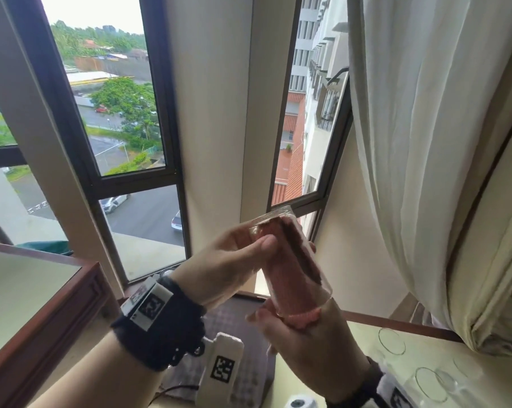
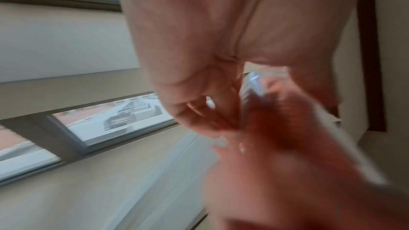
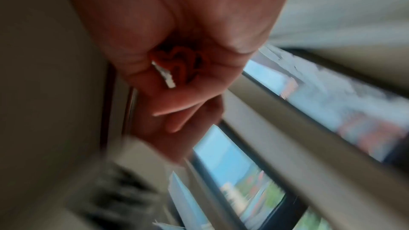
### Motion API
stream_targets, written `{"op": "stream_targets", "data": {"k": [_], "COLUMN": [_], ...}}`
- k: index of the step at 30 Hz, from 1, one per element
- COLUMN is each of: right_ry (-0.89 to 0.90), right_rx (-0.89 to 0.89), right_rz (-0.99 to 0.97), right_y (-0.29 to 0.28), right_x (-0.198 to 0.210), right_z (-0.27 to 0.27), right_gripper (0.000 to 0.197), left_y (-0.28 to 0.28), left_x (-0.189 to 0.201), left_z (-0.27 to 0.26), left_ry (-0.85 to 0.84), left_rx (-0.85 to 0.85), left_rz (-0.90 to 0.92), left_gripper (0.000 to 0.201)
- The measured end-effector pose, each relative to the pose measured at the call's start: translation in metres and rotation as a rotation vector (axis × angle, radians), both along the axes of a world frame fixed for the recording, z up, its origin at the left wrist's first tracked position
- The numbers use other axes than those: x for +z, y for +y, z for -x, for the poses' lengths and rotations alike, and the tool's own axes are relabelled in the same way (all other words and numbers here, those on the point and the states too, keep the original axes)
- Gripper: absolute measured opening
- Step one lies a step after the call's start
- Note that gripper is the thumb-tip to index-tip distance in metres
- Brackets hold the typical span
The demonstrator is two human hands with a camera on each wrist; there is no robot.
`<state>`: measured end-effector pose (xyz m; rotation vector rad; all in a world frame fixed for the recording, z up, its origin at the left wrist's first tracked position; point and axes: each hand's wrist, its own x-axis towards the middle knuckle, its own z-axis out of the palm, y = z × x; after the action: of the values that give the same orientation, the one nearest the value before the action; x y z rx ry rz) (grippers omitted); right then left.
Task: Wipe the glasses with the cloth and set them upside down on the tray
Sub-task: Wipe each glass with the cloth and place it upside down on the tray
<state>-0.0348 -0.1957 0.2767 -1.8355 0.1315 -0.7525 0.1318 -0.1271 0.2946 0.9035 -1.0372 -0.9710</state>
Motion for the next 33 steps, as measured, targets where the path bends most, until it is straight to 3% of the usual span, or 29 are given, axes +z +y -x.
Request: {"op": "stream_targets", "data": {"k": [3,7,11,13,15,17,20,22,25,33], "right_ry": [-0.014,-0.077,0.095,0.156,0.17,0.198,0.155,0.123,0.279,0.4], "right_rx": [0.251,0.101,-0.2,-0.316,-0.407,-0.49,-0.483,-0.281,-0.058,-0.052], "right_rz": [-0.404,-0.577,-0.348,-0.237,0.011,0.398,0.701,0.711,0.606,0.39], "right_y": [0.009,-0.006,-0.021,-0.029,-0.036,-0.044,-0.057,-0.064,-0.069,-0.071], "right_x": [0.0,-0.022,-0.04,-0.051,-0.061,-0.07,-0.067,-0.072,-0.086,-0.125], "right_z": [-0.004,-0.012,0.002,0.011,0.018,0.021,0.021,0.022,0.024,0.042], "right_gripper": [0.04,0.041,0.02,0.021,0.039,0.048,0.028,0.021,0.025,0.024], "left_y": [0.0,-0.002,0.002,0.005,0.006,0.004,-0.003,-0.01,-0.02,-0.06], "left_x": [-0.023,-0.041,-0.054,-0.063,-0.078,-0.102,-0.145,-0.173,-0.2,-0.254], "left_z": [-0.007,-0.014,-0.031,-0.04,-0.046,-0.049,-0.05,-0.051,-0.055,-0.093], "left_ry": [0.156,0.108,-0.009,-0.081,-0.158,-0.216,-0.299,-0.345,-0.441,-0.59], "left_rx": [-0.039,0.114,0.336,0.423,0.491,0.543,0.598,0.634,0.668,0.633], "left_rz": [0.028,0.023,-0.064,-0.122,-0.22,-0.34,-0.51,-0.62,-0.774,-1.177], "left_gripper": [0.072,0.071,0.071,0.065,0.065,0.055,0.051,0.051,0.052,0.063]}}
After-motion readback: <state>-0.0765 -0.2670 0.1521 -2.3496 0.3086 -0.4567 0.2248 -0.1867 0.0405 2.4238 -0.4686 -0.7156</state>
